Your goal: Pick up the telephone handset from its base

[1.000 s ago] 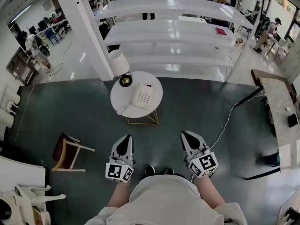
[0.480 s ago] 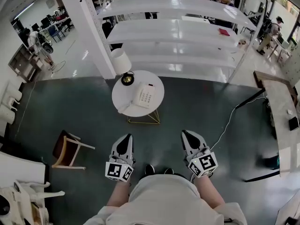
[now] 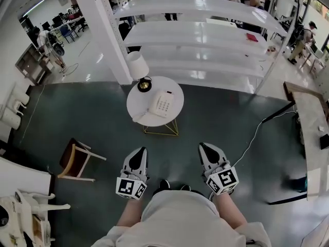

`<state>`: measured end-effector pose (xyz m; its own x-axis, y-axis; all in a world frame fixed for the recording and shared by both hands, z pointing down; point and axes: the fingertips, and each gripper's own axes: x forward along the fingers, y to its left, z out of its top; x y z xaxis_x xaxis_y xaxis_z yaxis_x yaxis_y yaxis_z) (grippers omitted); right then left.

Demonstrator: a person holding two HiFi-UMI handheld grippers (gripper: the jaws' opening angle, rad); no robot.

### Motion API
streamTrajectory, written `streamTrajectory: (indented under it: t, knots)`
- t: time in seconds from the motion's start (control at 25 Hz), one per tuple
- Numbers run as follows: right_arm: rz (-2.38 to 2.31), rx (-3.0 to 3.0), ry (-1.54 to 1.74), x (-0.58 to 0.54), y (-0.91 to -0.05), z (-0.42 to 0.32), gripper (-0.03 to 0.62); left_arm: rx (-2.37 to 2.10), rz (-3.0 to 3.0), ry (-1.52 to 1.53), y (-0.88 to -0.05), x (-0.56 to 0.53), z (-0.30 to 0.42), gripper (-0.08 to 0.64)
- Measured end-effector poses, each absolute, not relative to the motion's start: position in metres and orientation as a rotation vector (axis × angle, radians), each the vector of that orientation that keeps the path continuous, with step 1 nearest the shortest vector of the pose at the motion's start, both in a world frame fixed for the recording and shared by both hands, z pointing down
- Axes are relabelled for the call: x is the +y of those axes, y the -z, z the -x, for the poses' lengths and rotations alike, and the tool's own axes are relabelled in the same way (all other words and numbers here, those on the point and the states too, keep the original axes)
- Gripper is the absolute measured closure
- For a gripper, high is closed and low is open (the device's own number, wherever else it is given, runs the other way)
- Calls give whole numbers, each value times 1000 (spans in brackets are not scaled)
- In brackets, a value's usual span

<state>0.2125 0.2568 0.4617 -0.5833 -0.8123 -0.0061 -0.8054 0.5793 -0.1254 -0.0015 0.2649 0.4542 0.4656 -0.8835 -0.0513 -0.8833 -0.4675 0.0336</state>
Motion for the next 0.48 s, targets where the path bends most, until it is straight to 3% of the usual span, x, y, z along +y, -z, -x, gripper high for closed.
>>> streamTrajectory:
  t: [0.48]
  knots:
    - [1330, 2753, 193, 232, -463, -198, 584, -1669, -2641, 109, -460, 250, 15, 540]
